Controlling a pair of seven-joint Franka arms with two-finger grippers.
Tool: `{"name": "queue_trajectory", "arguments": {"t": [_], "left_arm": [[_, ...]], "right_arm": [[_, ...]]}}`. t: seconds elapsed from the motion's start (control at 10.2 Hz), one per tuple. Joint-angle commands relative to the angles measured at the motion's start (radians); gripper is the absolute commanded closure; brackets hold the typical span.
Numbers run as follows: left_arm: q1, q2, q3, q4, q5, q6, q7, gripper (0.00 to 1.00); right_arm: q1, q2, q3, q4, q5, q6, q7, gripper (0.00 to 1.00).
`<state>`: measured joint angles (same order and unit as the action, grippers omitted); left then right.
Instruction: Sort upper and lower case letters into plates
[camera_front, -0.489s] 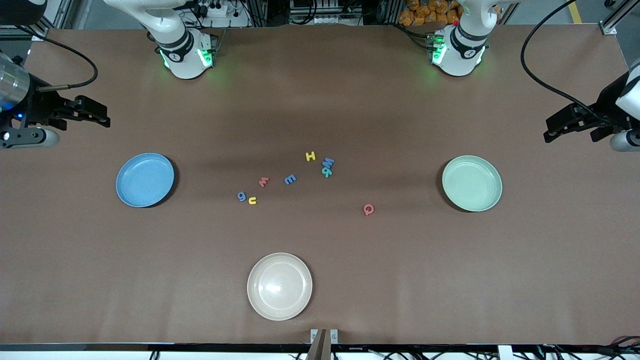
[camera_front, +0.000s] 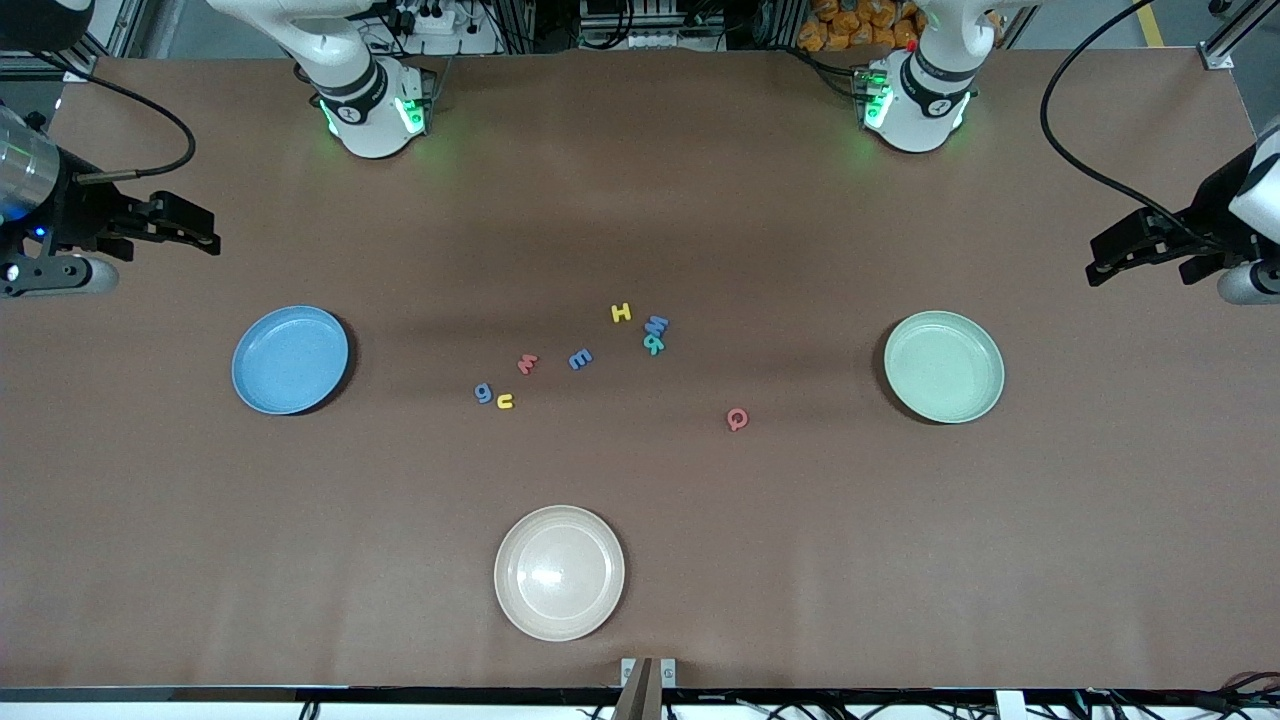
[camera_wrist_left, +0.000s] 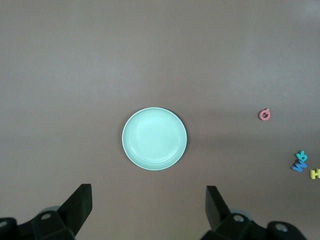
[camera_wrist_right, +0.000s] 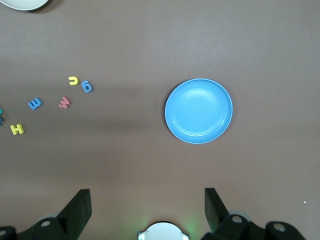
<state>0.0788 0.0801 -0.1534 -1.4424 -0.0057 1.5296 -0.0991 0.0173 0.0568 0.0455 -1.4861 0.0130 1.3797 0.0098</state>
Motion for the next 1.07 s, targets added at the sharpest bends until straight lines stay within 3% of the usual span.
{"name": "queue_trajectory", "arguments": {"t": [0.0, 0.59, 0.98], "left_arm": [[-0.001, 0.015, -0.003, 0.019, 0.006, 0.000, -0.021, 0.00], [-0.002, 0.015, -0.003, 0.017, -0.024, 0.000, -0.017, 0.00], [-0.005, 0.023, -0.009, -0.001, -0.028, -0.005, -0.020, 0.00]], "right_arm": [[-0.008, 0.011, 0.001, 0.021, 0.008, -0.007, -0.004, 0.00], [0.009, 0.053, 0.002, 0.015, 0.010, -0.011, -0.007, 0.00], [0.128, 0.141, 0.004, 0.018, 0.018, 0.090, 0.025, 0.00]]}}
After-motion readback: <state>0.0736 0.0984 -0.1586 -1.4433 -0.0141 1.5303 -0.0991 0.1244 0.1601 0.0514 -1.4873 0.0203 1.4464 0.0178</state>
